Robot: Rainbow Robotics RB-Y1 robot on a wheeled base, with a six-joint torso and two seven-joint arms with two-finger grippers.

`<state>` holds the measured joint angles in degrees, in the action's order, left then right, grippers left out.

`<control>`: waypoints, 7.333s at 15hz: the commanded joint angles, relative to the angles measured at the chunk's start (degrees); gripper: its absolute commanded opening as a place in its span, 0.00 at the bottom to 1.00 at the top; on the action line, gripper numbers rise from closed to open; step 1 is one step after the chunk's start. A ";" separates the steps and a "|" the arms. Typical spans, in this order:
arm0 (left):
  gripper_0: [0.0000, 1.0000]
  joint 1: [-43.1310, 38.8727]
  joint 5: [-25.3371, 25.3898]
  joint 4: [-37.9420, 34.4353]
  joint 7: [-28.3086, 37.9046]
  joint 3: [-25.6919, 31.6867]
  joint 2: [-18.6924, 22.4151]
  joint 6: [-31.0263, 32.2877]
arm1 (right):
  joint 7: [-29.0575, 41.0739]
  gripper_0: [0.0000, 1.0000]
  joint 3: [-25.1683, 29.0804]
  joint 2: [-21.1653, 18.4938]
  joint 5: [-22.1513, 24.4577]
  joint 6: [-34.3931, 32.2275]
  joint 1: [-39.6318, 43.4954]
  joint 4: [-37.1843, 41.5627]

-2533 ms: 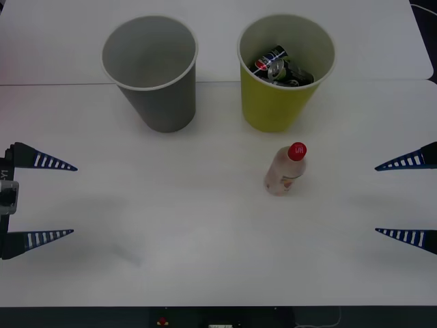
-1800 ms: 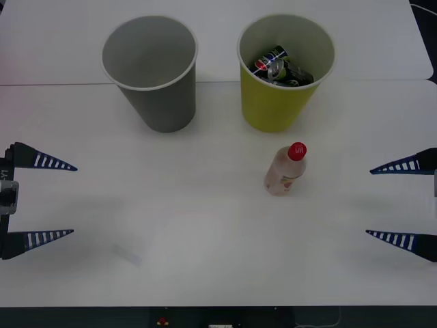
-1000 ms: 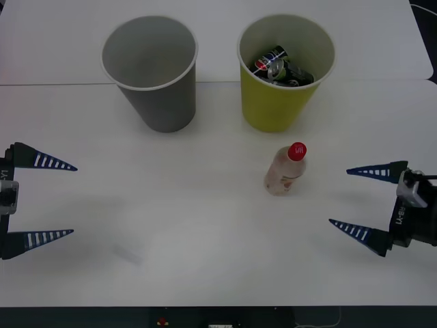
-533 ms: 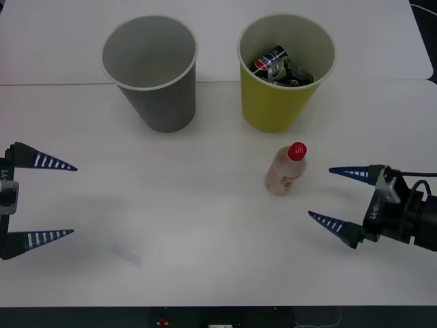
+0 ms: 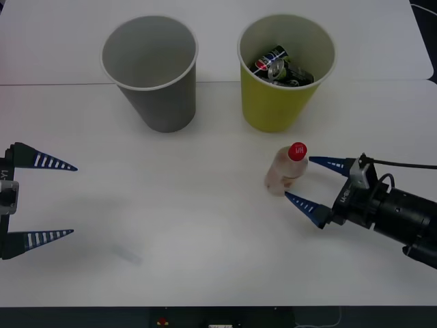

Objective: Put the can into the green bin and the plastic bottle into the gray bin

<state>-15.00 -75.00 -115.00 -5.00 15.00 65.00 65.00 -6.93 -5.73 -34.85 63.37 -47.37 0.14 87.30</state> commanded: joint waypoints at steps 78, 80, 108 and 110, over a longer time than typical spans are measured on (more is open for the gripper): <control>1.00 0.00 0.00 0.00 0.00 0.00 0.00 0.00 | 85.42 0.00 -12.02 14.02 55.20 -19.78 -75.02 -15.49; 1.00 0.00 0.00 0.00 0.00 0.00 0.00 0.00 | 85.42 0.00 -12.20 17.62 58.27 -18.90 -77.66 -19.54; 1.00 0.00 0.00 0.00 0.00 0.00 0.00 0.00 | 74.96 1.00 -8.33 2.86 50.63 -16.62 -52.52 12.72; 1.00 0.00 0.00 0.00 0.00 0.00 0.00 0.00 | 72.32 1.00 -5.34 0.31 49.40 -17.58 -46.28 19.49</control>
<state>-15.00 -75.00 -115.00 -5.00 15.00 65.00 65.00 66.44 -12.21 -33.55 113.16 -64.76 -48.46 104.16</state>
